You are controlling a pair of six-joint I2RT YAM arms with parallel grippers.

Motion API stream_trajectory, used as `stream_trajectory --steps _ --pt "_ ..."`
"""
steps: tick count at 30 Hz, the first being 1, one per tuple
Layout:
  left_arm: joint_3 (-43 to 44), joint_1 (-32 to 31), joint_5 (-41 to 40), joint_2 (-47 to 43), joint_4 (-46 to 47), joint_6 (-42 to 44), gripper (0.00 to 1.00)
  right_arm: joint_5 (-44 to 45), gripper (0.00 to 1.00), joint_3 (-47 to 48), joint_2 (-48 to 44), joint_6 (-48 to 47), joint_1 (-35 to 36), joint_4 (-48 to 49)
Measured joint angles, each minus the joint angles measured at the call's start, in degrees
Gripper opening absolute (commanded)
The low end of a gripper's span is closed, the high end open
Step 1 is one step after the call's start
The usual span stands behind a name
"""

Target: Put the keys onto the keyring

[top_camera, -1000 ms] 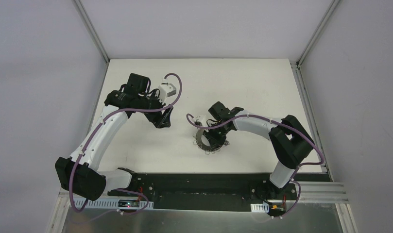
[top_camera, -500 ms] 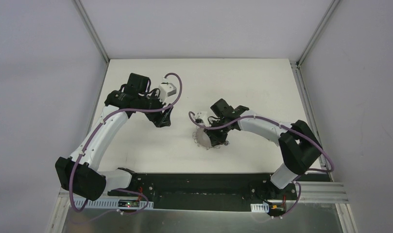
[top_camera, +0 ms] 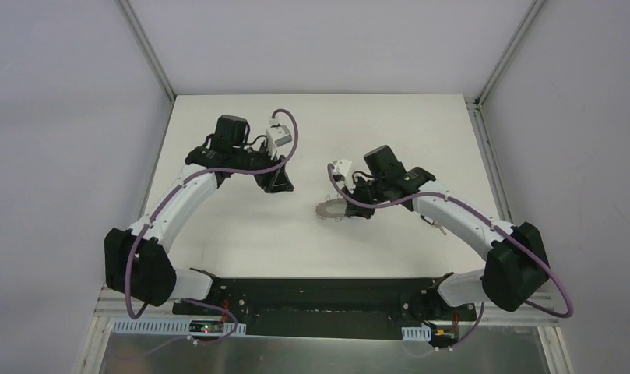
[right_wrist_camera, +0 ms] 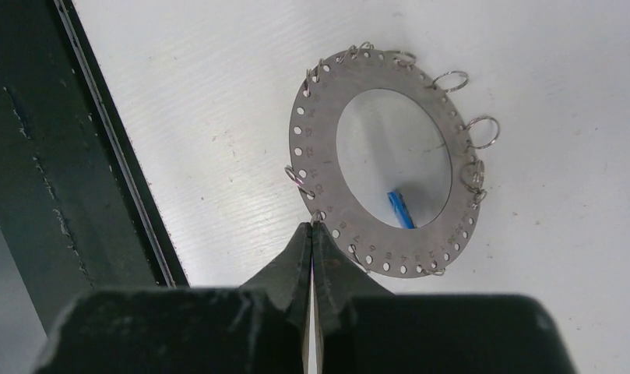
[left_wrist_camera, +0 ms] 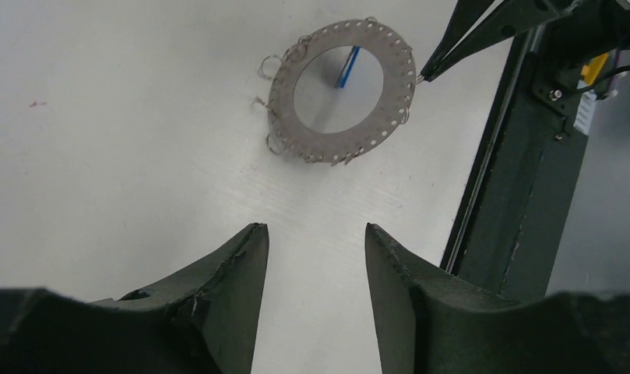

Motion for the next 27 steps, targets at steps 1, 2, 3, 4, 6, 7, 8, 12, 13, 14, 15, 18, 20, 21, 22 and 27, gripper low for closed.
stream_trajectory --steps 1,2,3,4,6,7,8,12,13,14,15,18,20,21,22,27 --pt "0.0 0.0 1.6 1.1 1.7 -0.5 0.46 -0.3 0.0 0.0 -0.6 -0.2 -0.3 0.1" --pt "0.2 -0.1 3.4 2.5 3.3 -1.0 0.45 -0.6 0.0 0.0 -1.0 -0.3 -0.5 0.2" --pt "0.3 -0.3 4.6 3.5 4.3 -1.6 0.44 -1.0 0.0 0.0 -1.5 -0.5 -0.8 0.3" --pt "0.7 -0.6 5.9 4.7 5.6 -2.0 0.44 -1.5 0.0 0.0 -1.9 -0.6 -1.0 0.4" --pt "1.2 -1.7 7.6 6.3 7.8 -2.8 0.44 -2.3 0.0 0.1 -2.5 -0.8 -1.4 0.4" --pt "1.4 -2.5 8.4 6.8 9.0 -3.2 0.44 -2.7 0.0 0.2 -2.7 -0.9 -1.6 0.4" --pt "1.6 -3.5 9.5 7.2 10.1 -3.4 0.44 -3.2 0.0 0.4 -2.9 -0.9 -1.9 0.4" --pt "3.2 -7.5 12.4 8.5 12.7 -3.5 0.44 -5.5 0.0 2.1 -3.7 -0.9 -3.2 0.4" --pt "3.9 -8.6 13.0 9.0 13.2 -3.4 0.44 -6.3 0.0 2.6 -3.9 -0.9 -3.6 0.4" --pt "4.5 -9.5 13.9 9.5 13.8 -3.2 0.44 -6.8 0.0 3.0 -4.2 -0.8 -3.9 0.4" --pt "4.7 -10.3 14.1 9.7 14.1 -3.1 0.44 -7.8 0.0 3.5 -4.4 -0.6 -4.3 0.4" --pt "5.5 -12.8 15.3 10.8 14.6 -2.0 0.44 -10.3 0.0 5.0 -4.9 0.0 -5.3 0.4" --pt "6.0 -14.0 15.4 11.6 14.9 -1.4 0.44 -12.3 0.0 6.0 -4.9 0.8 -5.8 0.3" --pt "6.4 -14.4 15.4 12.0 14.9 -1.2 0.44 -13.2 0.0 6.4 -4.9 1.2 -6.0 0.3" --pt "6.7 -14.8 15.4 12.4 14.9 -0.8 0.44 -14.0 0.0 6.8 -4.9 1.6 -6.2 0.3" --pt "7.6 -15.5 15.2 13.1 15.1 0.6 0.43 -18.1 0.0 7.8 -5.3 4.0 -7.2 0.4"
